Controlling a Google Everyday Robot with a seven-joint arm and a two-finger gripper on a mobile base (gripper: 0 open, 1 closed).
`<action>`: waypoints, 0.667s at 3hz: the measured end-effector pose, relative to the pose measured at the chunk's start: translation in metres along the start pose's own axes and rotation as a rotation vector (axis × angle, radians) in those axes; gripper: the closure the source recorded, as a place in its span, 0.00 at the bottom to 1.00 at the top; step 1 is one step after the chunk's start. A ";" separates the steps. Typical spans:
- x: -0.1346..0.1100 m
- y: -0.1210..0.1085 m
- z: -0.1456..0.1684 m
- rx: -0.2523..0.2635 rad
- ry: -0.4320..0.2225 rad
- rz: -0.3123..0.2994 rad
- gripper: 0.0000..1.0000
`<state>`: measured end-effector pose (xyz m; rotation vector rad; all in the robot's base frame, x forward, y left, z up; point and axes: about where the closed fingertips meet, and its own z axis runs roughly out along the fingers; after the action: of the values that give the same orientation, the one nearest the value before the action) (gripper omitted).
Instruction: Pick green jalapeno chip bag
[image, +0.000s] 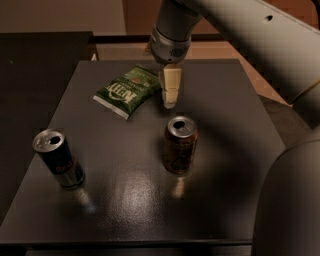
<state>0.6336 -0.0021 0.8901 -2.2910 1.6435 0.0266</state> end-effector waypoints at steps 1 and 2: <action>-0.018 -0.014 0.019 0.001 -0.015 -0.034 0.00; -0.029 -0.027 0.037 -0.008 0.008 -0.070 0.00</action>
Offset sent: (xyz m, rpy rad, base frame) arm 0.0343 0.0645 -0.0327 -0.0632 -0.0264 0.1032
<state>0.6550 0.0417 0.8673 -2.3558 1.5687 0.0088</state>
